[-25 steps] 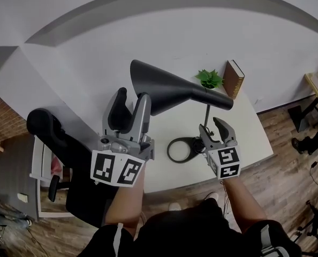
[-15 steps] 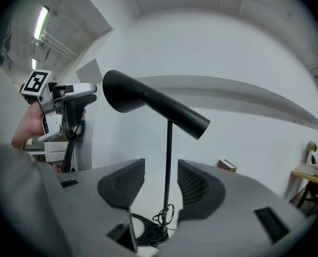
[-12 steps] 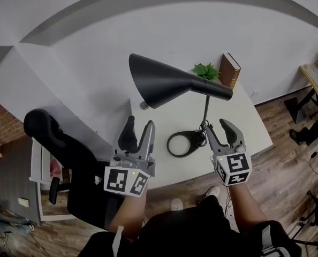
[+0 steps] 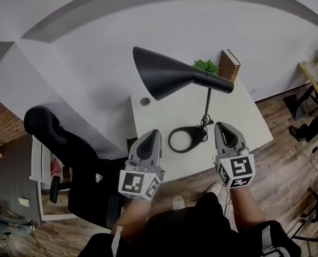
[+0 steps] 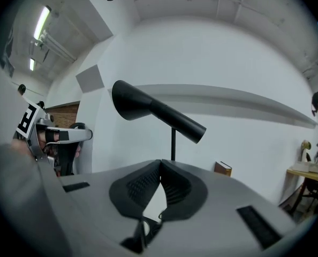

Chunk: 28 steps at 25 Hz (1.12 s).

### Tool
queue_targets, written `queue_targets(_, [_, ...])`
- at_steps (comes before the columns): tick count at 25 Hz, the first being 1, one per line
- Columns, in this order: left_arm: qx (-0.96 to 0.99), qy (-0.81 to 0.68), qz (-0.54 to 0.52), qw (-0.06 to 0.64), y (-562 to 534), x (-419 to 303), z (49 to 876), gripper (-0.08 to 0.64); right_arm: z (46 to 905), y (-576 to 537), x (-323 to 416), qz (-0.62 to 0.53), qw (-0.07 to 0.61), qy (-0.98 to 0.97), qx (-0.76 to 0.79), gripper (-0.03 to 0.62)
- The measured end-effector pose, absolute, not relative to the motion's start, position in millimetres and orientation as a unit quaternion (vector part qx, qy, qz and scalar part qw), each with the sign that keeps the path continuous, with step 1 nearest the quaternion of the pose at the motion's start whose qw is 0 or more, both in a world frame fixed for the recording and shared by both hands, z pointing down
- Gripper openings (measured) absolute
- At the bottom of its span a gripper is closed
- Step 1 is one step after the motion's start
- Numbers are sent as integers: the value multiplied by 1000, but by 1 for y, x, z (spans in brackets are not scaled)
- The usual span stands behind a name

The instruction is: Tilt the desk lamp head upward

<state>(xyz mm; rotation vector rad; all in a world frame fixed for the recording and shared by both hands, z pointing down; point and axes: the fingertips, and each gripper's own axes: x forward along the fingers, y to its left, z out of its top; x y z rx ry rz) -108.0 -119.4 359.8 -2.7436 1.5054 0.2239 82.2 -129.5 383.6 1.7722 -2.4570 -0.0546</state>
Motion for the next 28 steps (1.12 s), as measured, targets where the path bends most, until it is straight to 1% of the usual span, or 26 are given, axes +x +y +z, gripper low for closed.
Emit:
queue_targets(10, [-898,437,52,-14,-102,-93,378,8,387,-112,76,-28,69,-806,587,0])
queue_targets(28, [-895,439,75,-5,-91,-94,361,8,386,-99,79,-35,83,-803,589,0])
